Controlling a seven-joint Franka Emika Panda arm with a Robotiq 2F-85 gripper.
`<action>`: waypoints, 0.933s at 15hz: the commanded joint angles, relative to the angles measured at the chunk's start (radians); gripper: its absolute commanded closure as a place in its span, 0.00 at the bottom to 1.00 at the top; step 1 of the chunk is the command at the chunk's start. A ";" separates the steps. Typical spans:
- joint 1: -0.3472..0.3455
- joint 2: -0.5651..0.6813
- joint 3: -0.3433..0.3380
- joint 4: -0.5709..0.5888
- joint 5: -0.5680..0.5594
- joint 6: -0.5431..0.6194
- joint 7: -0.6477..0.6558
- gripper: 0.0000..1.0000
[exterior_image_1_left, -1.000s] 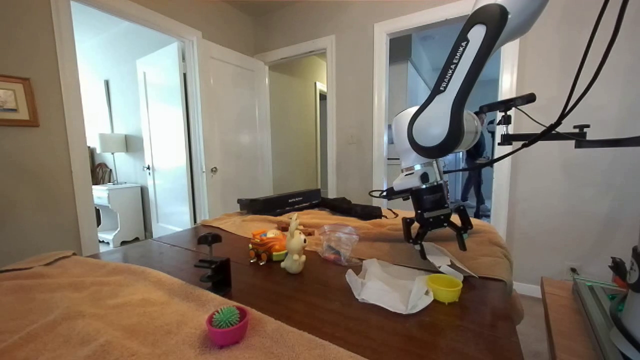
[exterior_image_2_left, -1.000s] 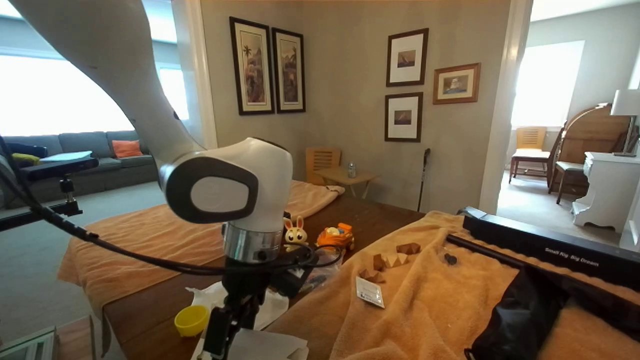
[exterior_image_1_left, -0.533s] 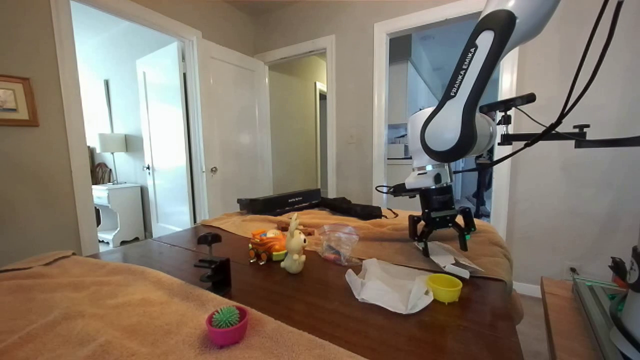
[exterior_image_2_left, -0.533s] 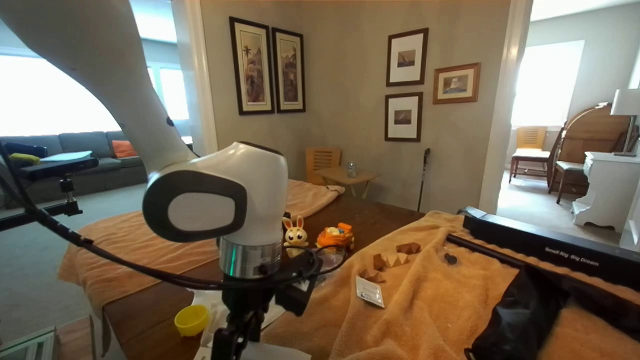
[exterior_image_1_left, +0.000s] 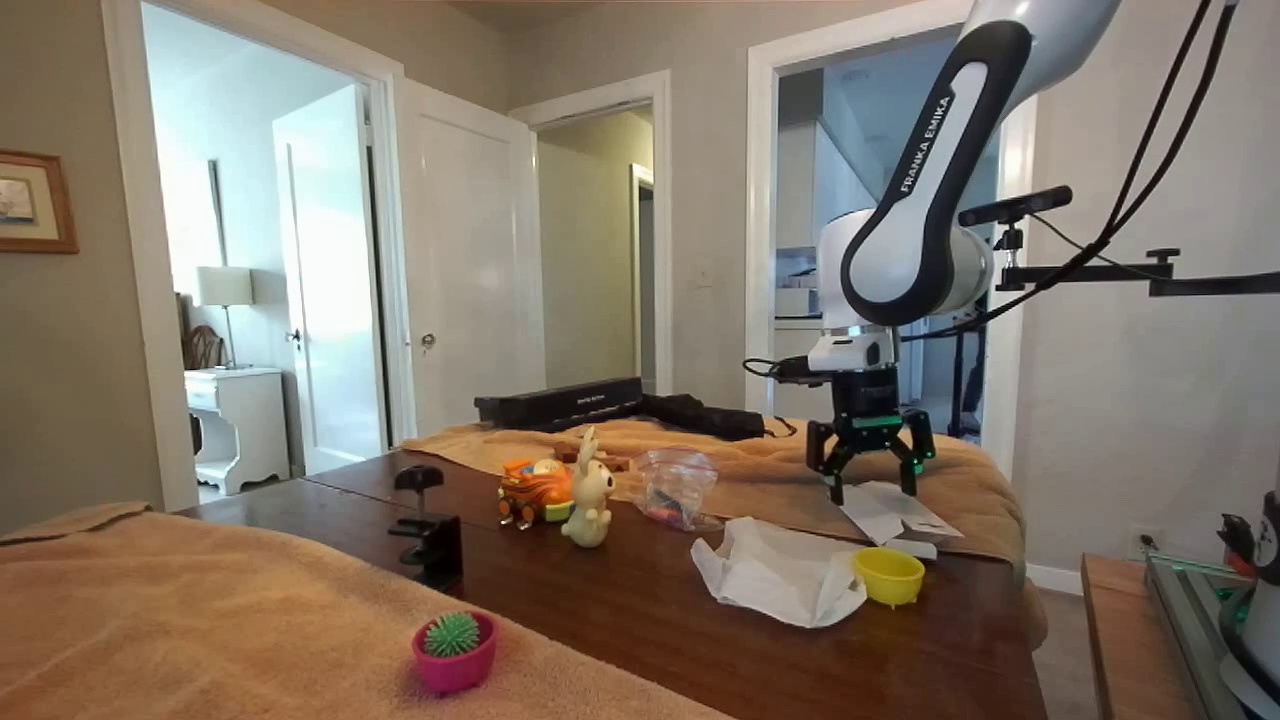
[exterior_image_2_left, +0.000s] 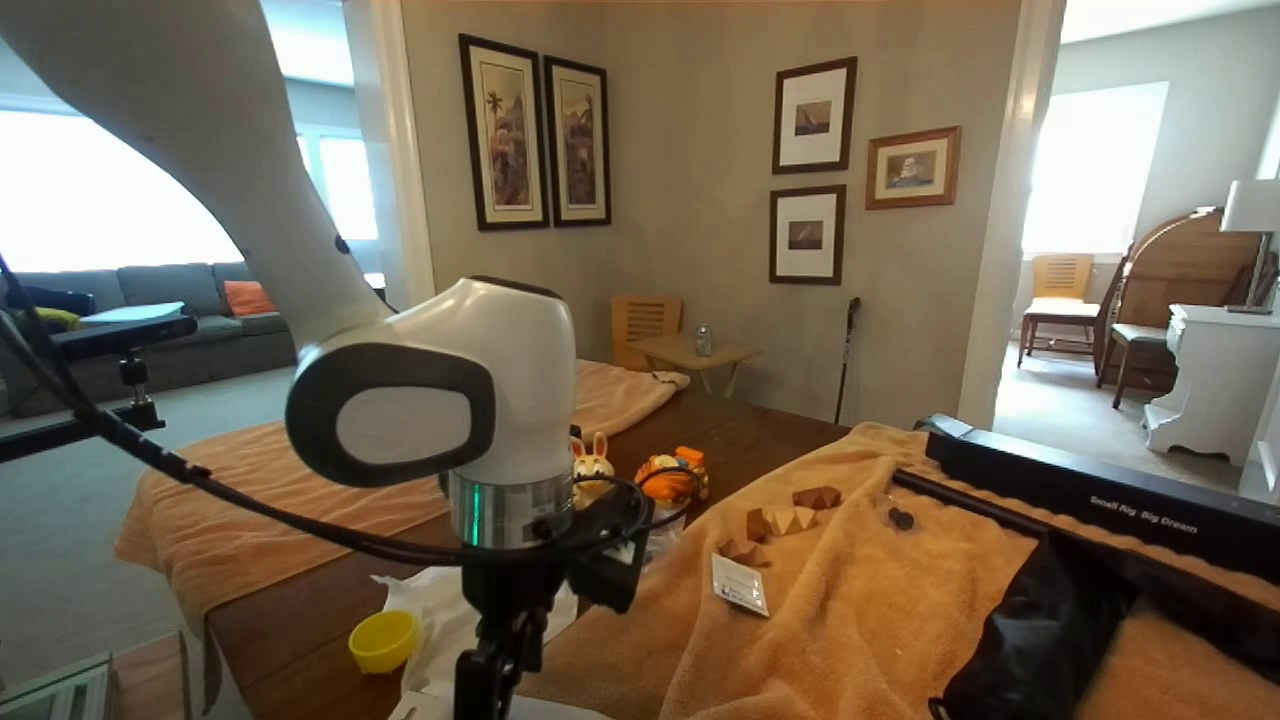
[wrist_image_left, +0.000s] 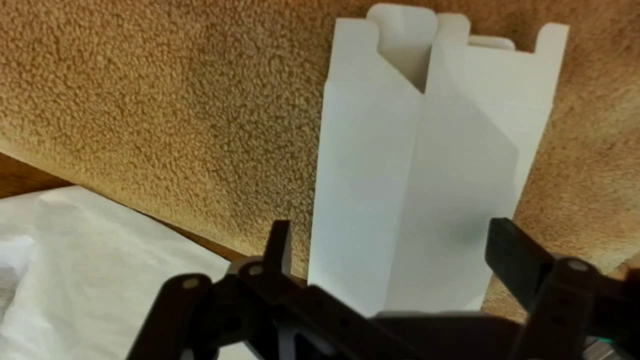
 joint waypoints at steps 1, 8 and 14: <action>-0.011 -0.026 -0.005 0.002 0.001 -0.019 -0.053 0.00; -0.051 -0.055 -0.045 0.005 0.080 -0.052 -0.169 0.00; -0.070 -0.046 -0.076 0.006 0.155 -0.048 -0.215 0.00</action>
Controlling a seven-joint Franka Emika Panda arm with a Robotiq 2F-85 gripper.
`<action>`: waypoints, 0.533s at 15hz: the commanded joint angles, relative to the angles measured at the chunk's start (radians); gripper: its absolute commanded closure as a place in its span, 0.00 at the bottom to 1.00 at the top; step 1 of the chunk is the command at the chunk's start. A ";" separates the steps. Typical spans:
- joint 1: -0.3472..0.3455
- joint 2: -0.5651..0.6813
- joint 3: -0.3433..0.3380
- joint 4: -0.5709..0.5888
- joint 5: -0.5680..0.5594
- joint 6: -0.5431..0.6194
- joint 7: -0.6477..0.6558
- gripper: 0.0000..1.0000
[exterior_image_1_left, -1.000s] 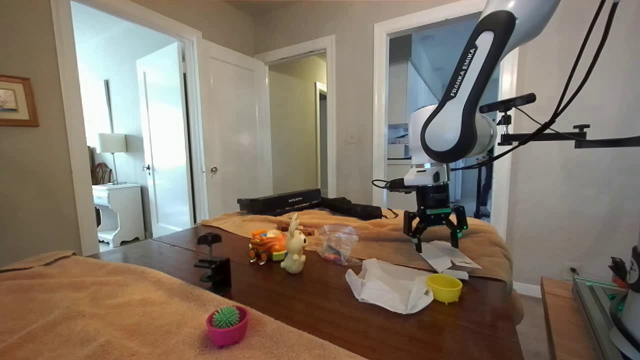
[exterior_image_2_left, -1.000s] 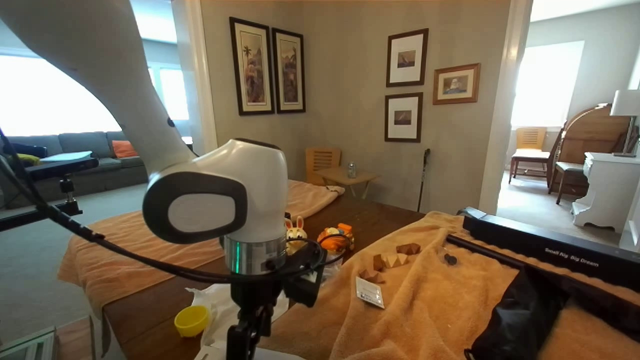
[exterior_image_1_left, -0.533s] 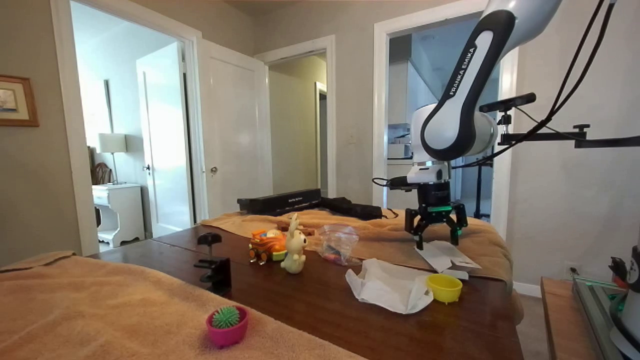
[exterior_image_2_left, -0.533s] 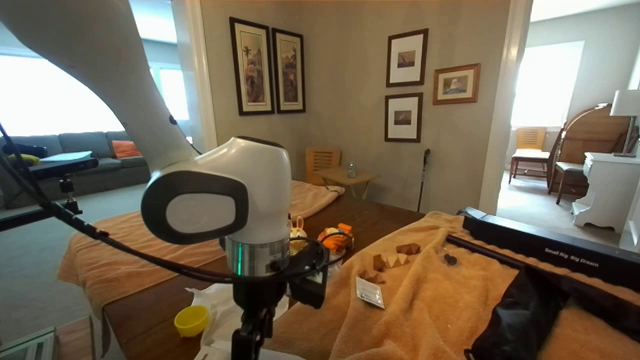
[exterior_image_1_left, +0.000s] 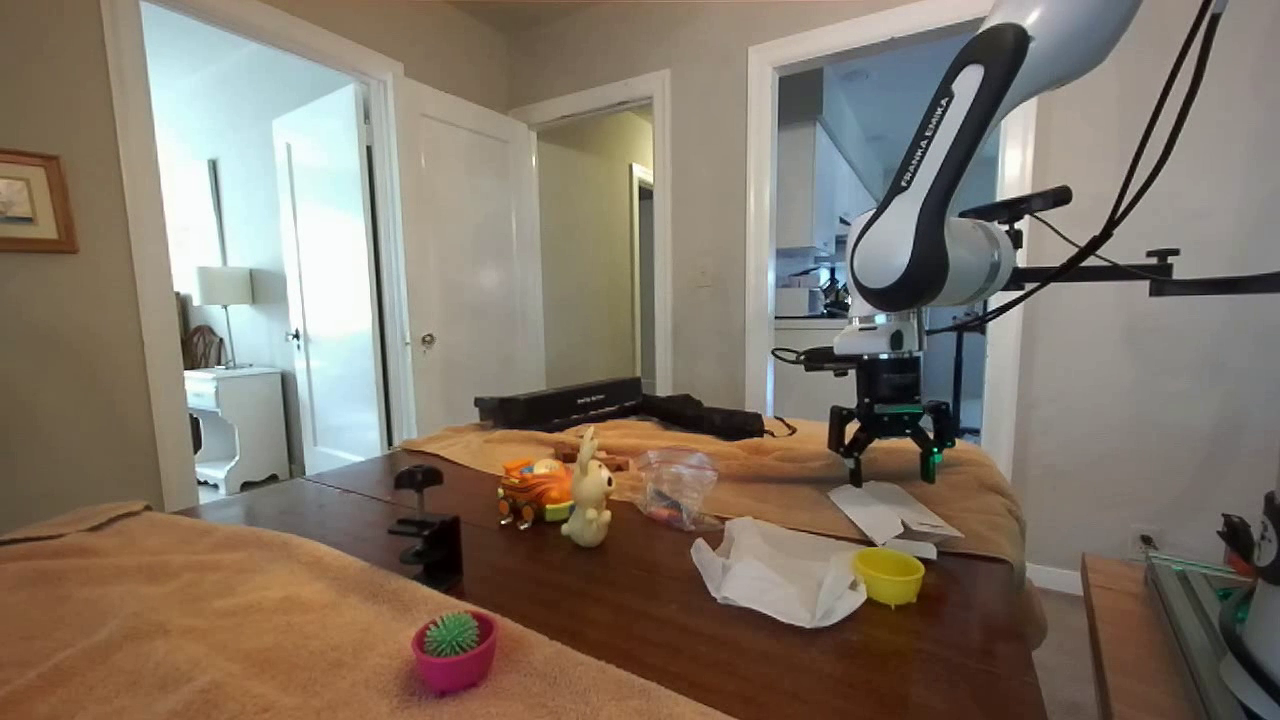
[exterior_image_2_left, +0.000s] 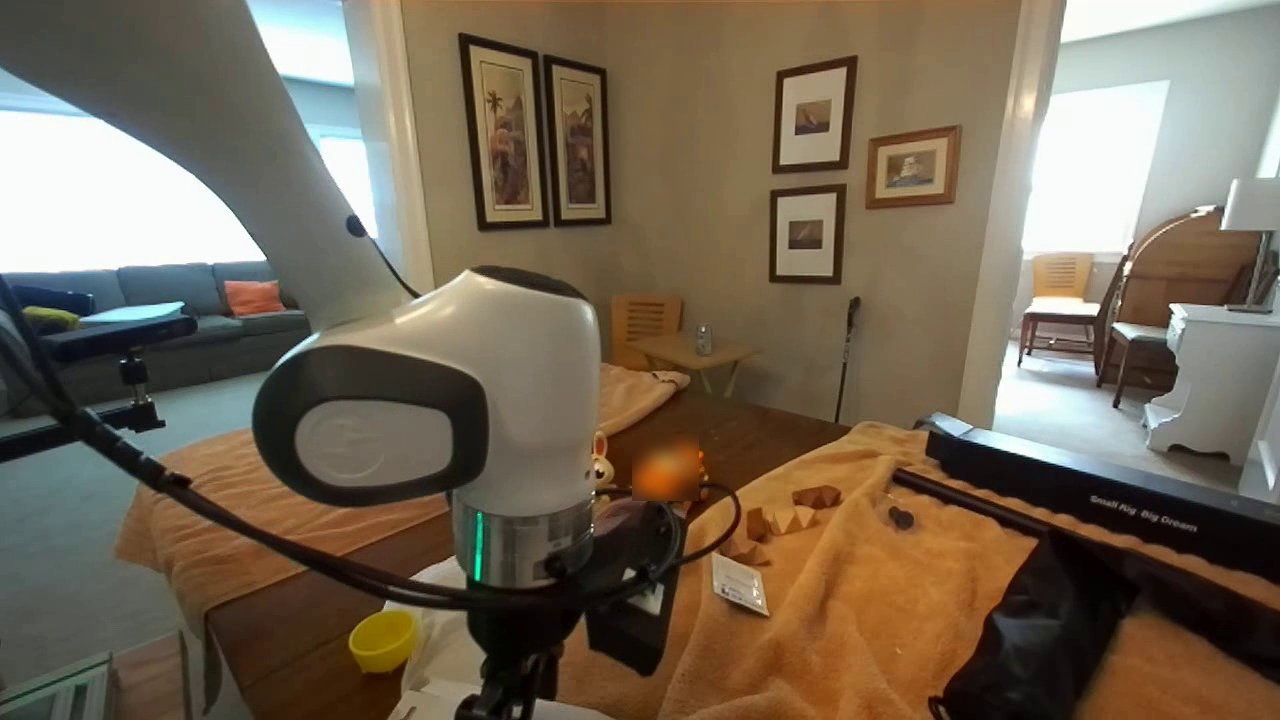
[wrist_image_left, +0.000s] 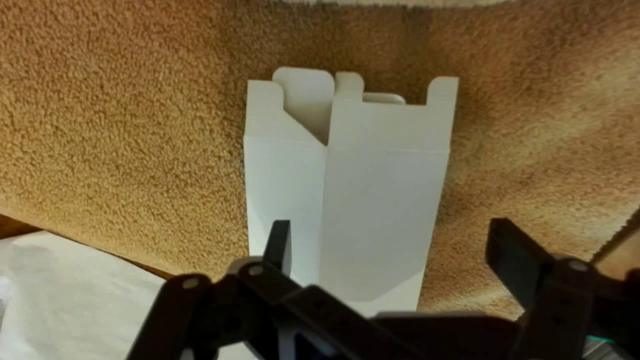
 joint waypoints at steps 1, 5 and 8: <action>-0.010 -0.014 -0.010 0.000 0.054 -0.019 -0.054 0.00; -0.007 0.003 -0.010 -0.001 0.065 -0.007 -0.060 0.00; -0.007 0.025 -0.008 -0.002 0.066 0.010 -0.060 0.00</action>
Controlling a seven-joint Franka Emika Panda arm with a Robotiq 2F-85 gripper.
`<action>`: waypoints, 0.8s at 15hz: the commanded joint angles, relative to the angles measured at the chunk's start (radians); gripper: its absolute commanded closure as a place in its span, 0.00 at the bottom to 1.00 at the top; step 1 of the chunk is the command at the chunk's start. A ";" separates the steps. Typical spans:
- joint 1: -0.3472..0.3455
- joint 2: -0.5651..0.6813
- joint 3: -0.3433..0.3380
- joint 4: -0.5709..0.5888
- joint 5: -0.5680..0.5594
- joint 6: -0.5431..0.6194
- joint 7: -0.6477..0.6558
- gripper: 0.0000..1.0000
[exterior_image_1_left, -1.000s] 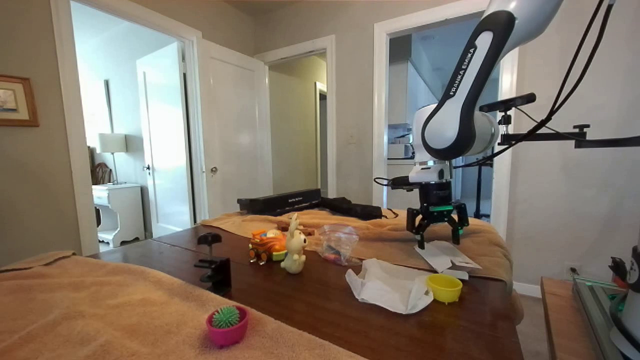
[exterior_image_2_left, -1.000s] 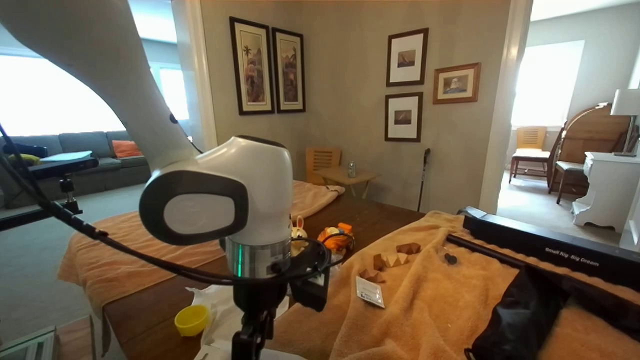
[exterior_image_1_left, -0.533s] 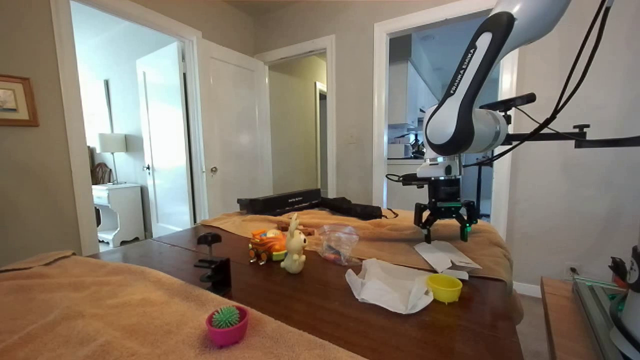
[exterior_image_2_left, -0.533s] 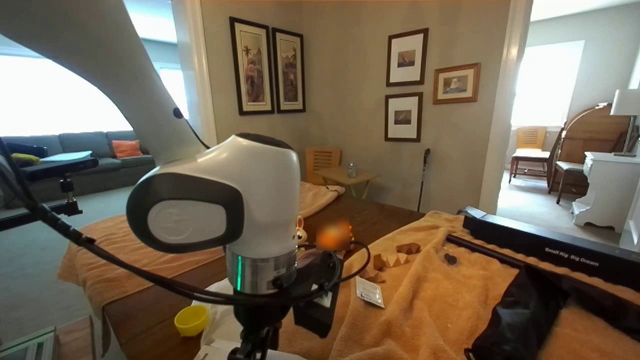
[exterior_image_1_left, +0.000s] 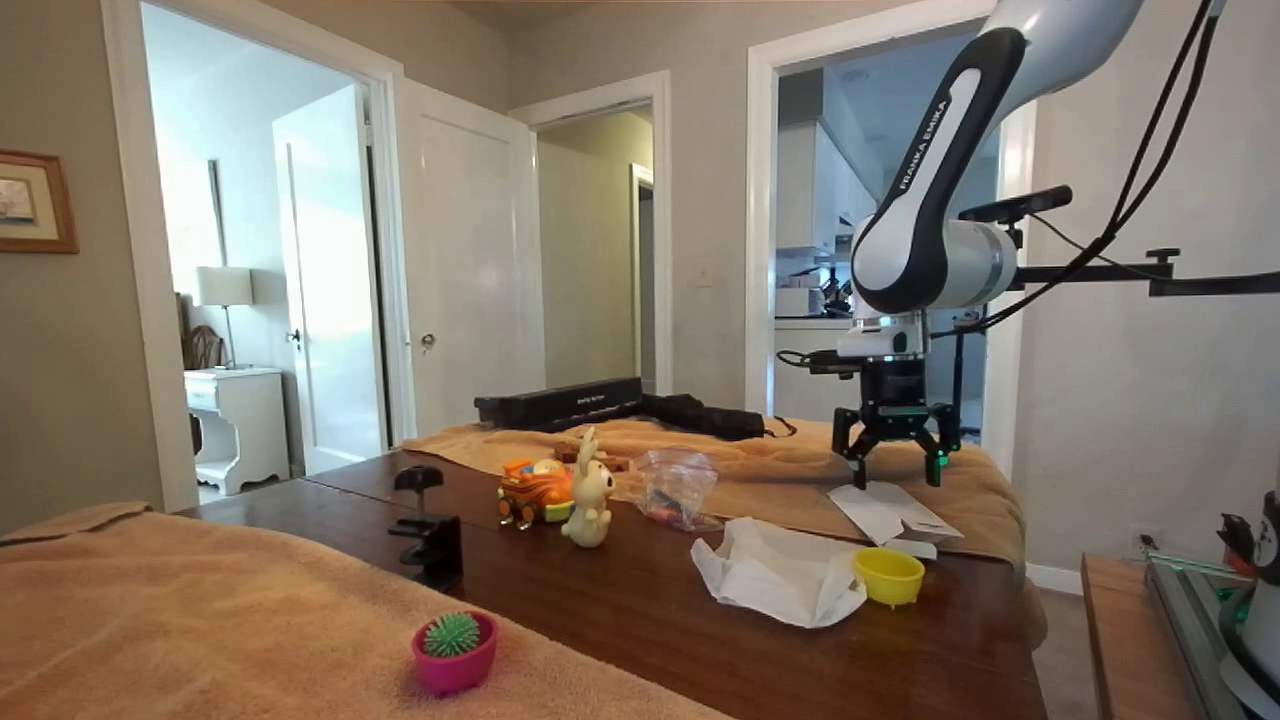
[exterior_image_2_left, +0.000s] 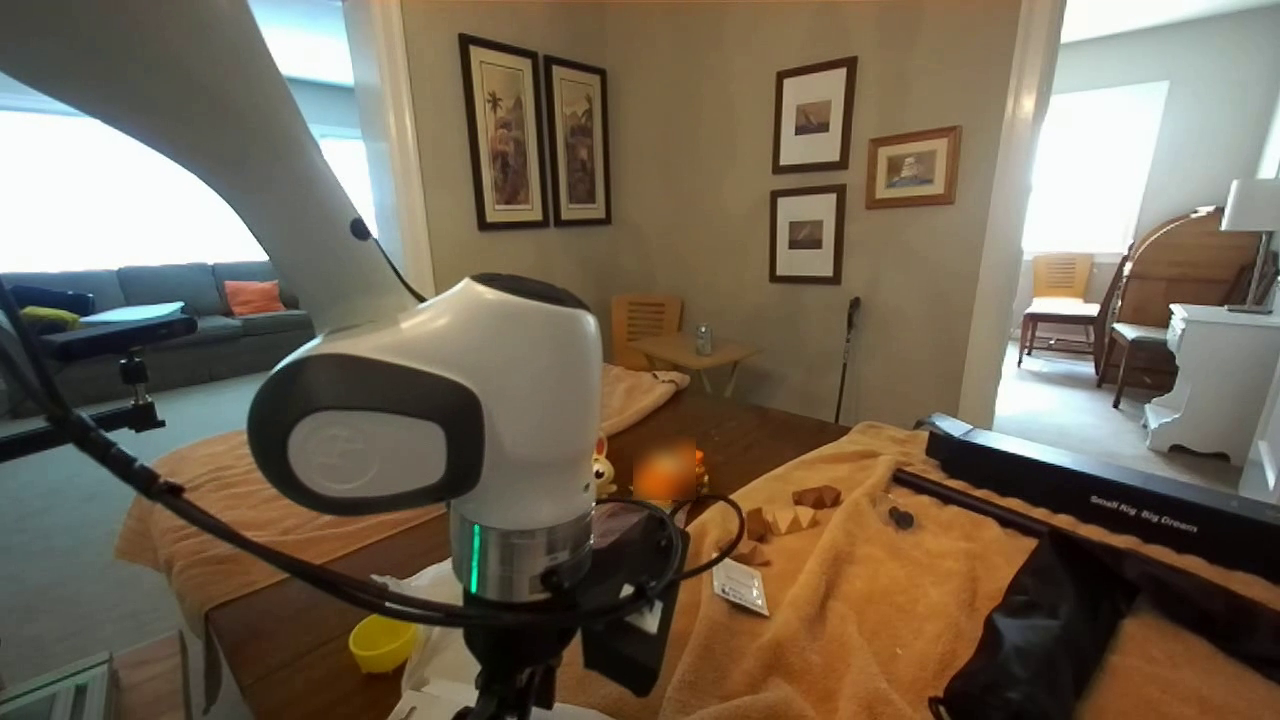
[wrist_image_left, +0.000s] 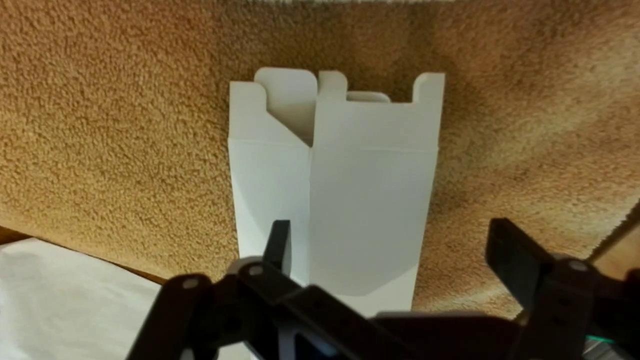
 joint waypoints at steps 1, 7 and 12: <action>-0.006 0.026 0.003 0.000 0.032 0.016 -0.043 0.00; -0.011 0.062 0.015 0.000 0.031 0.036 -0.038 0.00; -0.012 0.055 0.032 0.000 0.063 0.039 -0.061 0.00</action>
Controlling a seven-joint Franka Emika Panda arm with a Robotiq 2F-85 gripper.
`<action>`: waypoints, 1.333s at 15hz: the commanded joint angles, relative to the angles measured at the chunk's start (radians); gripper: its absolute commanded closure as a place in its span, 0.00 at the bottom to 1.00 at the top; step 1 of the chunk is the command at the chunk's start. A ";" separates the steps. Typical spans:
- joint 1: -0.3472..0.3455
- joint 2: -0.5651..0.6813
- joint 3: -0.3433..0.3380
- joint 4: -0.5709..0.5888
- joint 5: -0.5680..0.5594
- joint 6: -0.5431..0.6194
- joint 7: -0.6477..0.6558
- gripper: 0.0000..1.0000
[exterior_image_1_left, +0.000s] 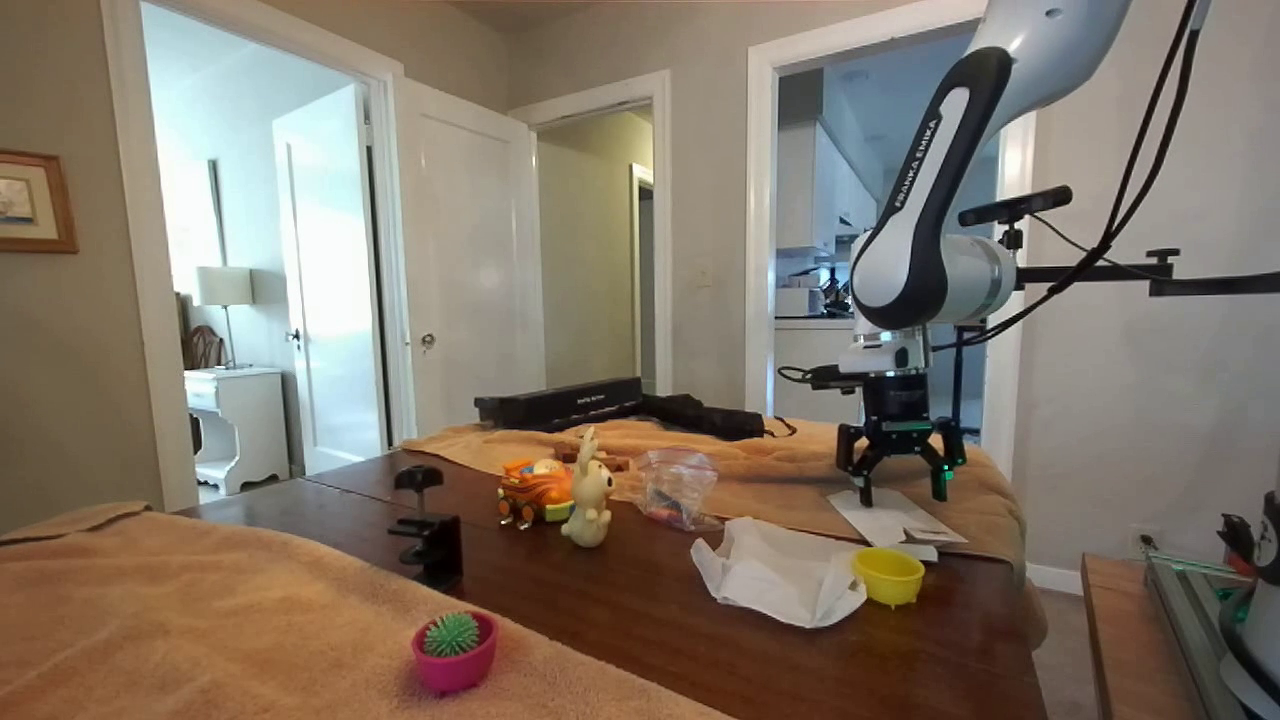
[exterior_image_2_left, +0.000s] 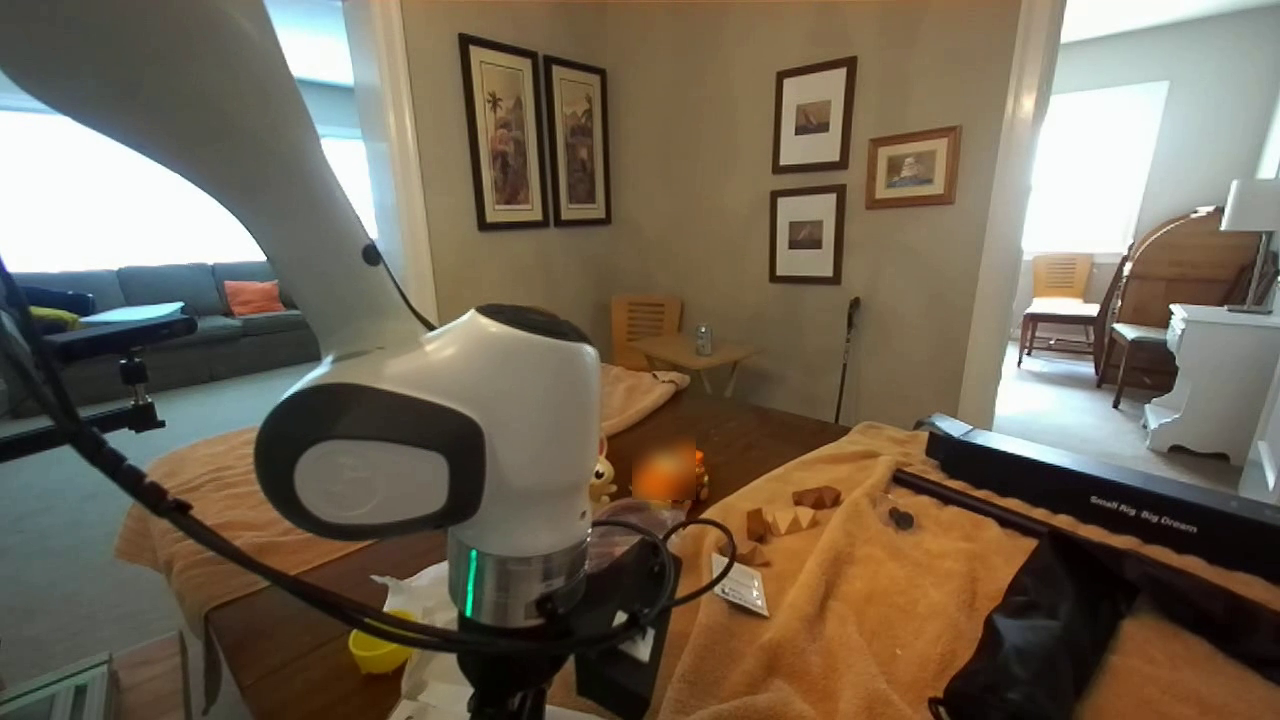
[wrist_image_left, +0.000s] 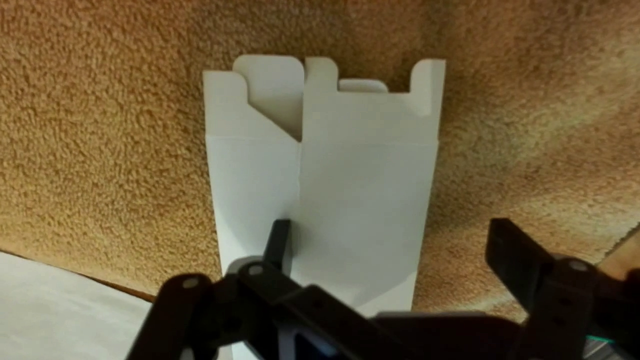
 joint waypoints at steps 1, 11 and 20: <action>-0.011 -0.002 0.029 0.000 0.077 0.016 -0.073 0.00; 0.012 0.004 0.101 0.002 0.178 0.048 -0.087 0.00; 0.016 -0.002 0.122 0.002 0.218 0.036 -0.087 0.03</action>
